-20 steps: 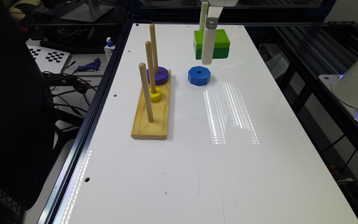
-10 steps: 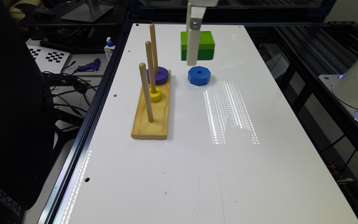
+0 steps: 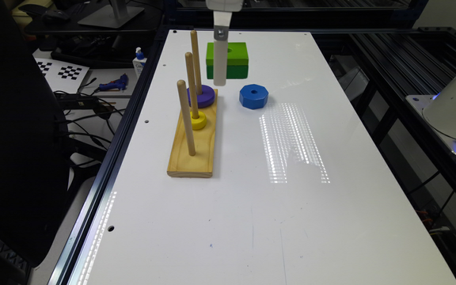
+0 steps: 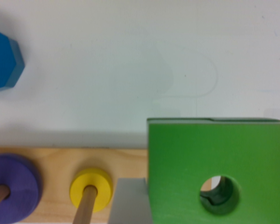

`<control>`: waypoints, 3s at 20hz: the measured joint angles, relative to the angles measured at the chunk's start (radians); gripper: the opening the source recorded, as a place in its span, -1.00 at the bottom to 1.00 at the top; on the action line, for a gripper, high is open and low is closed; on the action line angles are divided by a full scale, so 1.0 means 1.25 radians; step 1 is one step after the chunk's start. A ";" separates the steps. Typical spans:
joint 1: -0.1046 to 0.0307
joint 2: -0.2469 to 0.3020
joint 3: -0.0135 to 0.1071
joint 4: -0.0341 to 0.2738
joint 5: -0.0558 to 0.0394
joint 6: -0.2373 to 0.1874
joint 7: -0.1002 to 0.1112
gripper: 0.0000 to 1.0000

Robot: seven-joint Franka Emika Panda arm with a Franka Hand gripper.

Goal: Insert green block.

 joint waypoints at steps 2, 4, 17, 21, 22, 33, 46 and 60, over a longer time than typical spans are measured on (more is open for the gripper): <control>-0.004 0.013 -0.005 0.014 -0.0025 -0.001 -0.006 -1.00; -0.011 0.020 -0.005 0.020 -0.0026 -0.001 -0.013 -1.00; -0.013 0.090 0.001 0.111 -0.0113 -0.006 -0.012 -1.00; -0.009 0.116 0.003 0.148 -0.0135 -0.023 -0.009 -1.00; -0.009 0.116 0.003 0.148 -0.0135 -0.024 -0.009 -1.00; -0.008 0.123 0.005 0.149 -0.0138 -0.026 -0.009 -1.00; -0.008 0.129 0.005 0.149 -0.0143 -0.025 -0.009 -1.00; -0.009 0.130 0.004 0.150 -0.0153 -0.025 -0.009 -1.00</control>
